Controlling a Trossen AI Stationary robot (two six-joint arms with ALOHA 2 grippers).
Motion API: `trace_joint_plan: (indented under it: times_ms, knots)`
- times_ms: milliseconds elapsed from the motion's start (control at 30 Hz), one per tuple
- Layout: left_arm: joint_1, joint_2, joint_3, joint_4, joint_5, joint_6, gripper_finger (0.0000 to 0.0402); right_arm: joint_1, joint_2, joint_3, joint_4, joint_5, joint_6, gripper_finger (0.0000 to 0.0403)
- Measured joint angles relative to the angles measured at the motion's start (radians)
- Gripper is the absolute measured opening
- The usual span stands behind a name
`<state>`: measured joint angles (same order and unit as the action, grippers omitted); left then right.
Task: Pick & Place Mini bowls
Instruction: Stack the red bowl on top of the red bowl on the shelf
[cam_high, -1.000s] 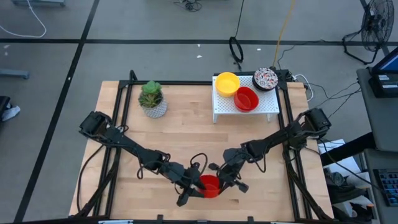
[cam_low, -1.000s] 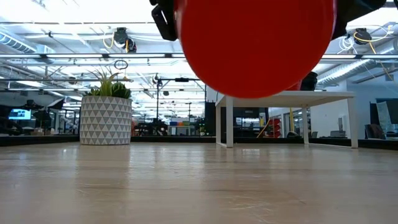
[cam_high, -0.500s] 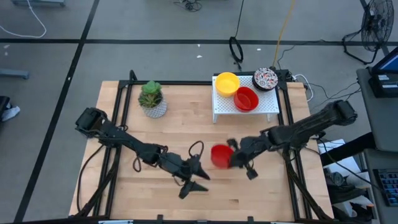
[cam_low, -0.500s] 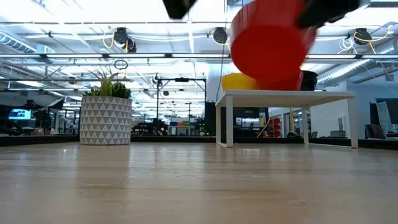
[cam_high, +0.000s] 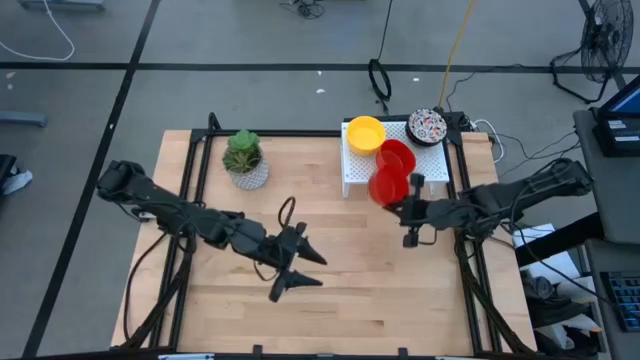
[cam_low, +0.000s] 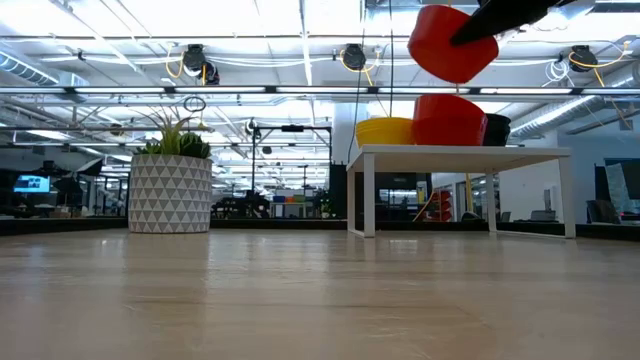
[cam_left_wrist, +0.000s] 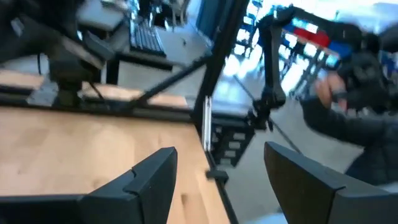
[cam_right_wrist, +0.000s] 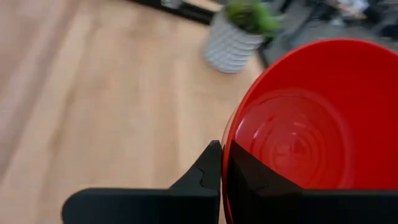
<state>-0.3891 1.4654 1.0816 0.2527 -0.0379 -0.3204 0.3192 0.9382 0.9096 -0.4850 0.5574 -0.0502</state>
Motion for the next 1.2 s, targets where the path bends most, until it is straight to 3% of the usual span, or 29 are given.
trace_joint_plan:
  times_ms: [200, 500, 700, 900, 1200]
  knots:
    - [-0.003, -0.017, 0.0, -0.059, -0.017, 0.002, 0.0244, -0.055, -0.031, 0.0, 0.01, 0.152, 0.003, 0.0]
    - [0.003, -0.014, -0.001, -0.125, -0.024, -0.022, 0.0244, -0.275, 0.05, 0.0, 0.058, 0.139, -0.022, 0.0]
    - [0.002, -0.015, -0.001, -0.147, -0.024, -0.023, 0.0244, -0.371, 0.12, 0.0, 0.084, -0.058, -0.045, 0.0]
    - [0.003, -0.015, -0.001, -0.185, -0.024, -0.025, 0.0244, -0.387, 0.126, 0.0, 0.094, 0.039, -0.079, 0.0]
    - [0.002, -0.015, -0.001, -0.222, -0.023, -0.03, 0.0244, -0.387, 0.106, 0.0, 0.015, 0.043, -0.018, 0.0]
